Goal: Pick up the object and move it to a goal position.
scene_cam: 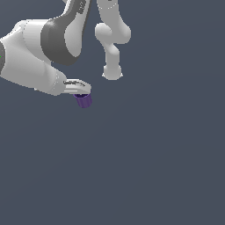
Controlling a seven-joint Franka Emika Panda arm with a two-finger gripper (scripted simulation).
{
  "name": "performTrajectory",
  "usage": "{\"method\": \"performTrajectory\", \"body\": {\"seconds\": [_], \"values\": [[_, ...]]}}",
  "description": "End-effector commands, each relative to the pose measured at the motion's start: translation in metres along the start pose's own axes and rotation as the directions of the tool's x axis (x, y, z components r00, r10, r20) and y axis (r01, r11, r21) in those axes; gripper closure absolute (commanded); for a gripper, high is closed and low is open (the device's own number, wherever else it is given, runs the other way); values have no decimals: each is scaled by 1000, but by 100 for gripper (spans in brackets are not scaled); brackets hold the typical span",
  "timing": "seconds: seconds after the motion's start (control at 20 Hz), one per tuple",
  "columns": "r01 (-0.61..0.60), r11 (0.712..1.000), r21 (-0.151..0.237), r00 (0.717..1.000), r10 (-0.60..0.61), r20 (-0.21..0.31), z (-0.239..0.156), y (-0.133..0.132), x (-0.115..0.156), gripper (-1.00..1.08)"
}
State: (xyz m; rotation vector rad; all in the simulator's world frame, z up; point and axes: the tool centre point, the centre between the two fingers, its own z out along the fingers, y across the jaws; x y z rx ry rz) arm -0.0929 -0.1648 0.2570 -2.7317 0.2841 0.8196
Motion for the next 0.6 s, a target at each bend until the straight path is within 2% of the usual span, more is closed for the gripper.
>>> {"method": "performTrajectory", "body": {"seconds": [0.0, 0.25, 0.55], "values": [[0, 1000, 0, 1000, 0, 1, -15, 0, -17, 108], [0, 1000, 0, 1000, 0, 1, -35, 2, -37, 108], [0, 1000, -1, 1000, 0, 1, -43, 2, -45, 108]]}}
